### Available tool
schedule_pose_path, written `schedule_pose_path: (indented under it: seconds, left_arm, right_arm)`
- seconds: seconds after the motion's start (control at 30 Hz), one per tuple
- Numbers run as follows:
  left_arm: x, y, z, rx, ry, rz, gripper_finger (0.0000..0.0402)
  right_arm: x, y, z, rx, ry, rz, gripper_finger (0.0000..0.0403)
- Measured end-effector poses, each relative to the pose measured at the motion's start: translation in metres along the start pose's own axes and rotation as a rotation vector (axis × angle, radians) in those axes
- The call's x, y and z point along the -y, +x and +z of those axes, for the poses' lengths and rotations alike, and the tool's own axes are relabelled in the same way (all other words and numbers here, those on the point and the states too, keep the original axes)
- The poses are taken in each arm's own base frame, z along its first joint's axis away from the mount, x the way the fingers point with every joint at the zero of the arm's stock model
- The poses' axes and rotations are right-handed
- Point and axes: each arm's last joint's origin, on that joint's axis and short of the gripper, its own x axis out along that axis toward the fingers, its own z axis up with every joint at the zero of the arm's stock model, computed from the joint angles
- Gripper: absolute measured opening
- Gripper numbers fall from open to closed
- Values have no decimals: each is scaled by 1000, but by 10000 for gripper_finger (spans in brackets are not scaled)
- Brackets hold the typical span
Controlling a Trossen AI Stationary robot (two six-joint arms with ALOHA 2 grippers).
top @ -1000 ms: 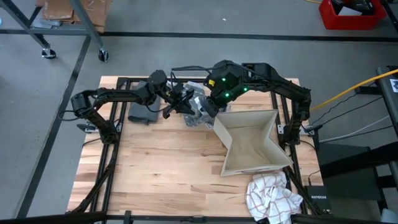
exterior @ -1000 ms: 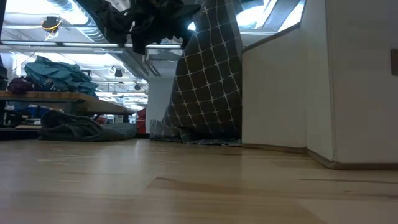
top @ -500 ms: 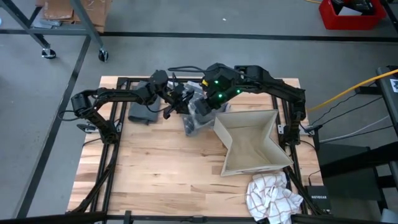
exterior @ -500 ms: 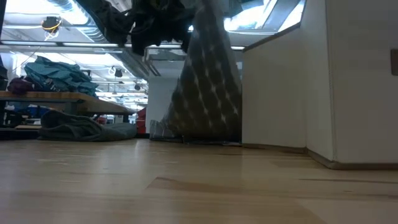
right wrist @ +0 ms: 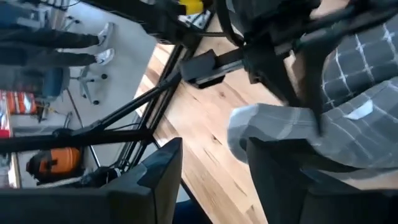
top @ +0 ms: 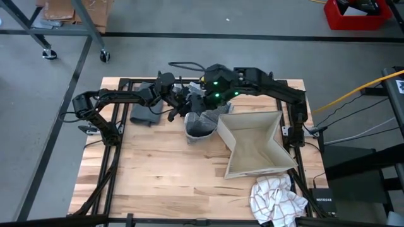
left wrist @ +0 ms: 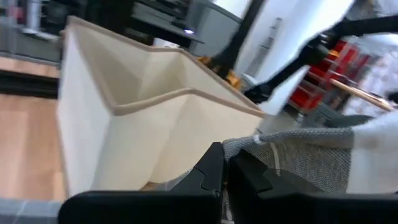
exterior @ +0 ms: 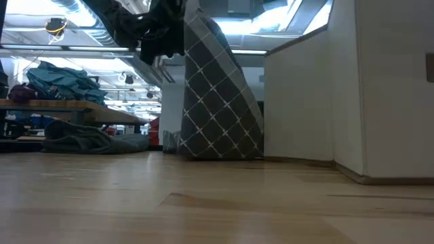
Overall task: Fold towel
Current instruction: Fold the gray patterned towel
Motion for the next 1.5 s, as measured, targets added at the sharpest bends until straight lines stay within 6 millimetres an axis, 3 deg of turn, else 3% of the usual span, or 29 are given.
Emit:
schedule_pose_path:
  seconds: [0.4,0.8,1.5]
  left_arm:
    - [-2,0,0,18,-43,81,0]
    - [-3,0,0,15,-48,81,0]
    - [-3,0,0,15,-49,81,0]
  right_arm:
    - [7,66,-10,-215,180,-42,182]
    - [9,70,-7,-39,262,-140,182]
    - [19,68,-6,79,426,-266,182]
